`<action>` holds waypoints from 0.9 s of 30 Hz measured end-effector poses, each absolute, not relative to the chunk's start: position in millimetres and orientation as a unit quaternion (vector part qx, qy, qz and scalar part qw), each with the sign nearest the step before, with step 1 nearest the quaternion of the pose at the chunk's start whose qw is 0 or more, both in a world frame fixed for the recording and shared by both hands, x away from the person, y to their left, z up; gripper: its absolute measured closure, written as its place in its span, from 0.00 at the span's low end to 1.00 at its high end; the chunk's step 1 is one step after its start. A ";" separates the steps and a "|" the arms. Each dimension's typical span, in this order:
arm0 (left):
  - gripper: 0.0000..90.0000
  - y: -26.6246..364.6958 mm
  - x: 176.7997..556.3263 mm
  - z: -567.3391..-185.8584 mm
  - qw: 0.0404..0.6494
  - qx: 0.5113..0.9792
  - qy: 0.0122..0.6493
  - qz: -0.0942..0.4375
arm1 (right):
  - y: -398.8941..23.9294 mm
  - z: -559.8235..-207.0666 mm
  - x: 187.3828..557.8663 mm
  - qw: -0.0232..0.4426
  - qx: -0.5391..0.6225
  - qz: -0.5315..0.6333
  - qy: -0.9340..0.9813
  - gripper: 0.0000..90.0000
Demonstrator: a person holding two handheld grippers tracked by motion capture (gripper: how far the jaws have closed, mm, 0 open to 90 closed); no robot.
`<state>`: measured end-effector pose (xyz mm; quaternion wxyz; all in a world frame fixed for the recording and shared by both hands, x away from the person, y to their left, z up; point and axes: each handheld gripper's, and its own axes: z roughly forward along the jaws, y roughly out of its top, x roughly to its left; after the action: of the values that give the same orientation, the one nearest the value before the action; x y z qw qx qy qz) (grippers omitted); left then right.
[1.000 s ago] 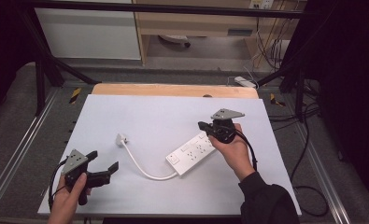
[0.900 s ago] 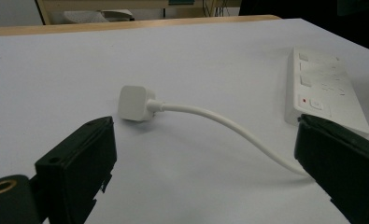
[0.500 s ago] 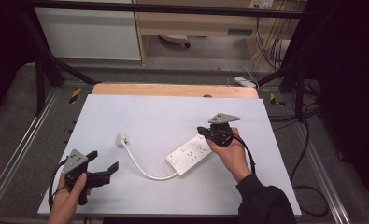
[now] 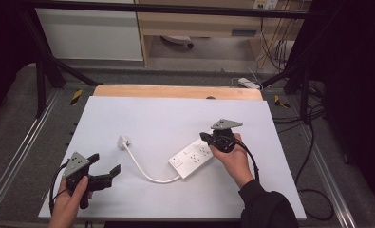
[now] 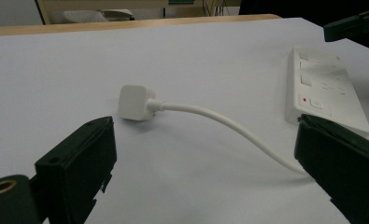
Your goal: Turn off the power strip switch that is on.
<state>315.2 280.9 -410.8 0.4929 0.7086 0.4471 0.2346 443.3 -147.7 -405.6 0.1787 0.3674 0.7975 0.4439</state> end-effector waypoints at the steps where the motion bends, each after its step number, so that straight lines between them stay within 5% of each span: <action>1: 0.06 280.9 315.3 -410.8 0.493 0.709 0.447 0.235 | -147.6 -406.2 443.6 0.178 0.368 0.444 0.797 1.00; 27: 0.06 280.7 315.3 -410.8 0.493 0.710 0.445 0.235 | -146.6 -426.0 446.8 0.173 0.380 0.433 0.799 1.00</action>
<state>315.3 280.7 -410.8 0.4927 0.7100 0.4449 0.2349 446.8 -146.6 -426.0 0.1729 0.3795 0.7992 0.4328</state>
